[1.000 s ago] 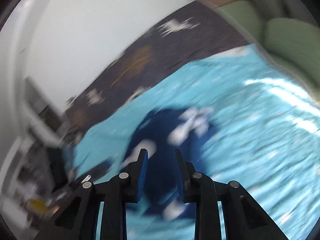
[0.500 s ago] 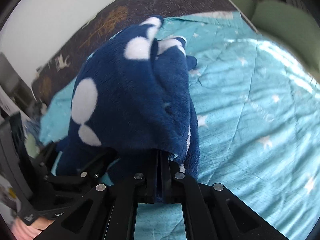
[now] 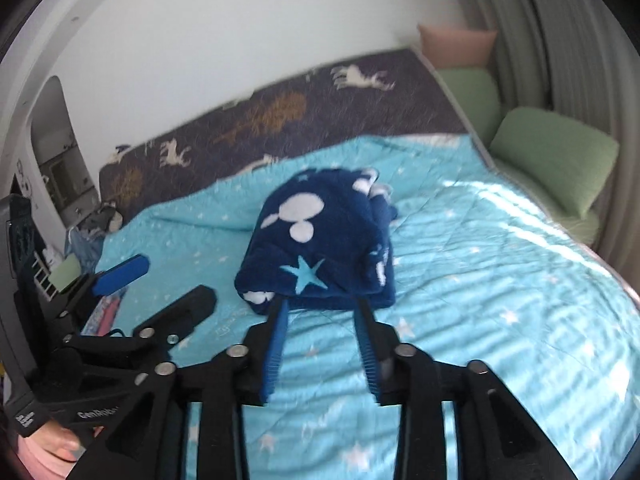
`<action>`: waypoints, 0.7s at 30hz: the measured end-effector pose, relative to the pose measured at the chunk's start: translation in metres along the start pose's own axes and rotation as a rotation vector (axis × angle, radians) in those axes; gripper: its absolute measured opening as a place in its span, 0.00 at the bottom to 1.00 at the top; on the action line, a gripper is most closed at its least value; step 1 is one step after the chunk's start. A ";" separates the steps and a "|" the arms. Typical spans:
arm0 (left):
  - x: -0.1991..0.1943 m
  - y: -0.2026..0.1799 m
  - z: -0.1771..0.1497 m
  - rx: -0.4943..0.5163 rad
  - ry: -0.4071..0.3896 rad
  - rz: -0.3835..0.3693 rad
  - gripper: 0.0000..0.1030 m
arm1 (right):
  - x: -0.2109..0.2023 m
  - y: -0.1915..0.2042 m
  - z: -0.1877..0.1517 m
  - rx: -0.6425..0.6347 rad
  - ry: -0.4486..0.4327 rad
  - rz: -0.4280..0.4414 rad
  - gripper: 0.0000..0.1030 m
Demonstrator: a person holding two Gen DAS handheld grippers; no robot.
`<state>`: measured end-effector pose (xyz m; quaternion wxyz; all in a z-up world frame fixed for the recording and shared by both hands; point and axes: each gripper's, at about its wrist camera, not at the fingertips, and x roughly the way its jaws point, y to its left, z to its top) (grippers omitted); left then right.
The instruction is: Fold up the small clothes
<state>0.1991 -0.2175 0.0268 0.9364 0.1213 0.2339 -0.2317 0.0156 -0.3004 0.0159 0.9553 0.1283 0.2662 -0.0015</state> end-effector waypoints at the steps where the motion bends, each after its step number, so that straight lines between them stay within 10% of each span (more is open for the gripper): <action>1: -0.009 -0.002 -0.002 0.006 0.002 0.016 0.99 | -0.011 0.004 -0.002 -0.008 -0.012 -0.009 0.40; 21: -0.111 -0.001 -0.033 -0.022 -0.079 0.161 0.99 | -0.098 0.048 -0.034 -0.120 -0.083 -0.133 0.78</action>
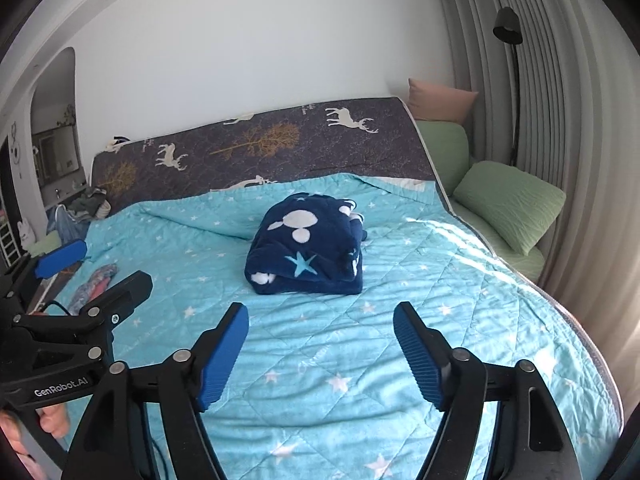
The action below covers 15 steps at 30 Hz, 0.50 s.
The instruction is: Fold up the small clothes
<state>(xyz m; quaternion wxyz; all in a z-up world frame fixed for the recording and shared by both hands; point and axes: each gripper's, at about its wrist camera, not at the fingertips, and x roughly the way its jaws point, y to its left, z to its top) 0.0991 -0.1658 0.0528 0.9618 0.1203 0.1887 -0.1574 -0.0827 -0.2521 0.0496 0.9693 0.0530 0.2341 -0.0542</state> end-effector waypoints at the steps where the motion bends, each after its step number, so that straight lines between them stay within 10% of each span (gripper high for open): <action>1: 0.000 0.000 -0.001 0.004 0.003 0.002 0.99 | 0.000 0.001 -0.001 0.001 0.000 -0.005 0.79; 15: -0.001 -0.006 -0.006 -0.005 0.051 -0.028 0.99 | -0.005 0.002 -0.004 0.001 0.008 -0.038 0.80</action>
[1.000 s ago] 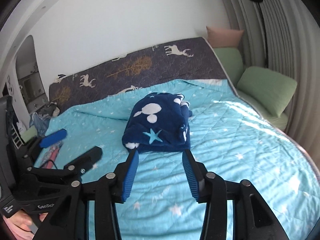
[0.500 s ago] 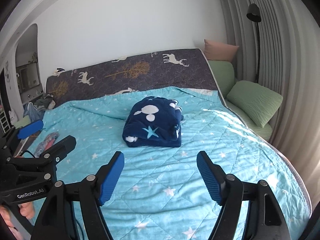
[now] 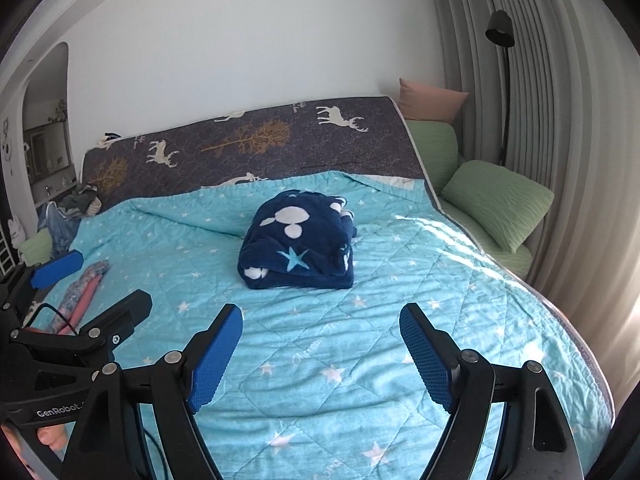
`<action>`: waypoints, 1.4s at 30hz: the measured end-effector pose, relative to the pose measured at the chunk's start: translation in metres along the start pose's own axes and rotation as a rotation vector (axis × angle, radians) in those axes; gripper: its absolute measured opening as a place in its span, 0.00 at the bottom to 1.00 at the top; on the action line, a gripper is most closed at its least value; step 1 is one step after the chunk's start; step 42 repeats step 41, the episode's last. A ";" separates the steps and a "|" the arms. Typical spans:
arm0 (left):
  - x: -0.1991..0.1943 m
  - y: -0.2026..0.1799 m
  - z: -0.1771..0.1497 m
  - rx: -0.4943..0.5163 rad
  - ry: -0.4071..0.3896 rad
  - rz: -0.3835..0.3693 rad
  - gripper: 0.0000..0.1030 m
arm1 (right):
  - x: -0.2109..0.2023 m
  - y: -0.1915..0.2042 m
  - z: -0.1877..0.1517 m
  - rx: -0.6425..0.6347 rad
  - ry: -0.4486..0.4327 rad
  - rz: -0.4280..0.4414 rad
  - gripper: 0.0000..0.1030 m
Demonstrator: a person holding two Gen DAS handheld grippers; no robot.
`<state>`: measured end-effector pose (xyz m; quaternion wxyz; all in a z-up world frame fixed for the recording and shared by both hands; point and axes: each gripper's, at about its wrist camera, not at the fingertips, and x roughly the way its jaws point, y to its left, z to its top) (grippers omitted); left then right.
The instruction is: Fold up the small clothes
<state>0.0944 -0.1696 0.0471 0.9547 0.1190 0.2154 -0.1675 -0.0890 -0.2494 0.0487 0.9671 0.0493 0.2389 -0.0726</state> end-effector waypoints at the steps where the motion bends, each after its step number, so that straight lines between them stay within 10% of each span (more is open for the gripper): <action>1: 0.000 0.000 0.000 -0.004 0.000 -0.001 0.99 | 0.000 -0.001 0.000 0.003 0.000 0.000 0.81; 42: 0.005 0.012 -0.005 -0.010 0.018 -0.008 0.99 | 0.015 -0.007 -0.005 0.018 0.027 0.011 0.81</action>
